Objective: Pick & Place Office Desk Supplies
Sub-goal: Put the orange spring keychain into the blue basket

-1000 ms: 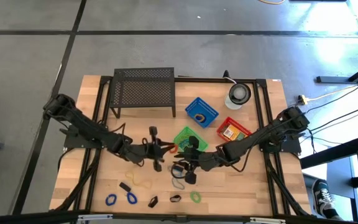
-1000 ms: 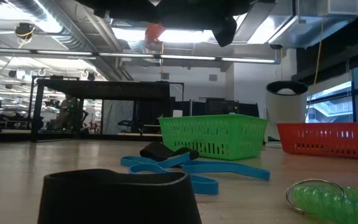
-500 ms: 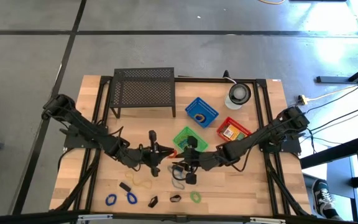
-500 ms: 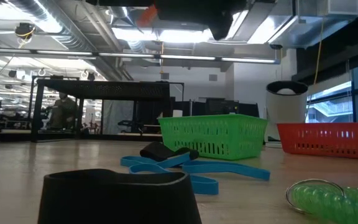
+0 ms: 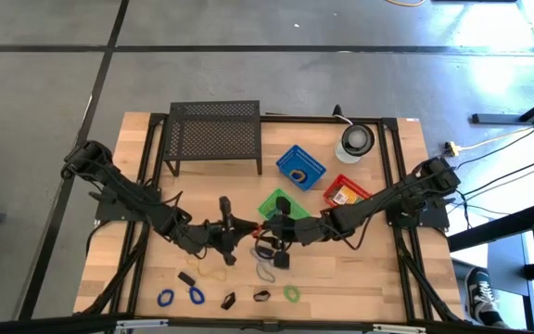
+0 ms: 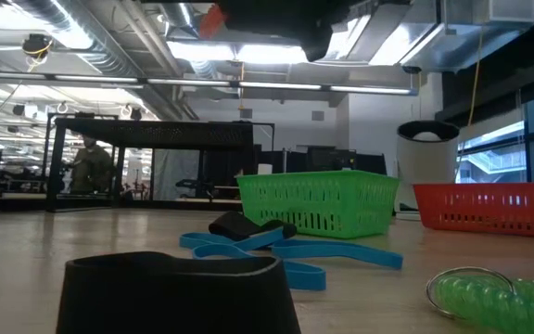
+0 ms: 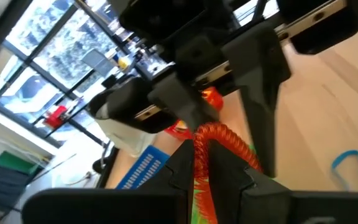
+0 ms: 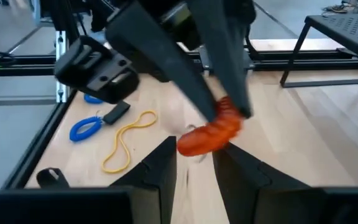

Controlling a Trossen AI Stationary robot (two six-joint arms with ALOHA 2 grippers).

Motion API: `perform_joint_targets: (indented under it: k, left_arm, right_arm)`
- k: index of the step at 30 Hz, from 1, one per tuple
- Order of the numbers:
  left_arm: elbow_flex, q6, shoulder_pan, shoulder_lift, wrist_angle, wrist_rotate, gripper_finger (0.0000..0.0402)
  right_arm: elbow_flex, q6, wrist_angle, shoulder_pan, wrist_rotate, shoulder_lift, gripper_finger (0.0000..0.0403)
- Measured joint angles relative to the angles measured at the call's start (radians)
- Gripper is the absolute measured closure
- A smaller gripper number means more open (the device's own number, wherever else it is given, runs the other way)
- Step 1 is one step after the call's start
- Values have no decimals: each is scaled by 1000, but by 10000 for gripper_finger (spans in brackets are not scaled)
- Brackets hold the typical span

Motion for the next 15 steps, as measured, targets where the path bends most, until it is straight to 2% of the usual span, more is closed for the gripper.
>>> perform_joint_targets:
  k: [5, 15]
  left_arm:
    - [0, 3, 0, 0, -3, -54, 373]
    - [0, 23, 0, 0, -6, -59, 373]
  right_arm:
    - [0, 18, 34, 0, 0, 0, 298]
    - [0, 0, 66, -13, -1, 0, 298]
